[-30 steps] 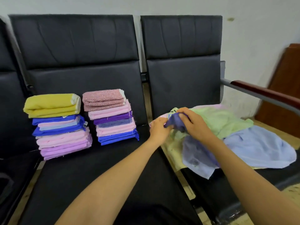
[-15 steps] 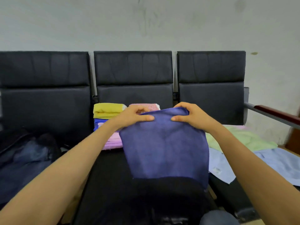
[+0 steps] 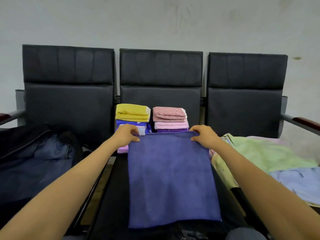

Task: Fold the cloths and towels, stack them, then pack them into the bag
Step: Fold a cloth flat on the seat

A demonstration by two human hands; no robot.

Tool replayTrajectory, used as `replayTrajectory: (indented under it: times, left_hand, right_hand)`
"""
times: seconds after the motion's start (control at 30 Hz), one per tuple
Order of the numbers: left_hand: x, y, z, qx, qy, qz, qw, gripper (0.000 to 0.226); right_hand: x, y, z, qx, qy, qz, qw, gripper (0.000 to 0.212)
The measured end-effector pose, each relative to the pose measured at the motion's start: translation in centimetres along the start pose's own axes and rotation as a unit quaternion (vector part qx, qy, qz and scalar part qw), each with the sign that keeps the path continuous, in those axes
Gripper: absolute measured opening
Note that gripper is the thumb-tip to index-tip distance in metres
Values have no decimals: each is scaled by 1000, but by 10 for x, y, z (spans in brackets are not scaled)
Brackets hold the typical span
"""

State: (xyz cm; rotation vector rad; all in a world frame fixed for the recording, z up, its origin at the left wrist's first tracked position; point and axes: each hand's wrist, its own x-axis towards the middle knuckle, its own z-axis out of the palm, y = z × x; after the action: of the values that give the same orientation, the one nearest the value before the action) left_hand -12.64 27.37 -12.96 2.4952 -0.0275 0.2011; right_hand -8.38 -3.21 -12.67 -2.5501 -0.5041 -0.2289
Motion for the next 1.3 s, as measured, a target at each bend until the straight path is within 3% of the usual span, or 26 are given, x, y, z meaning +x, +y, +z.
replayTrajectory:
  times: [0.13,0.27,0.4,0.5,0.57,0.63,0.73,0.87,1.03,1.13,1.2,1.3]
  left_hand:
    - [-3,-38,48,-42,80,-18,996,16]
    - [-14,-74,90,17,-13,-38,999,31]
    - [-35,-93,119,71,-111,-46,990,25]
    - [-44,-103,126,108,-119,-50,986,35]
    - [-46,-105,124,118,-114,-54,985,44]
    - [-47,-104,123,125,-112,-55,984,46]
    - [-50,-103,122,129,-126,-52,982,44]
    - [-52,-106,121,136,-155,-49,977,47]
    - [-54,-104,117,121,-267,-82,953,20]
    - [-55,-99,108,59,-327,-109,937,18]
    - [-53,-101,108,39,-294,-123,947,12]
    - [-50,-104,117,121,-156,-129,972,15]
  right_hand:
    - [0,35,53,-12,11,27,1000,20]
    - [-20,62,97,-41,-91,49,994,27]
    - [-45,75,122,-31,-172,48,983,18]
    - [-59,78,127,-8,-199,40,979,10]
    - [-63,76,125,-6,-219,28,975,16]
    - [-65,74,123,-20,-252,17,967,20]
    - [-67,73,123,-54,-296,13,954,9]
    - [-67,74,126,-64,-299,12,952,14]
    - [-69,78,132,-72,-376,42,923,13]
    - [-67,77,134,-69,-382,79,918,36]
    - [-65,74,135,-89,-355,87,926,31]
    - [-59,72,138,-134,-299,64,943,19]
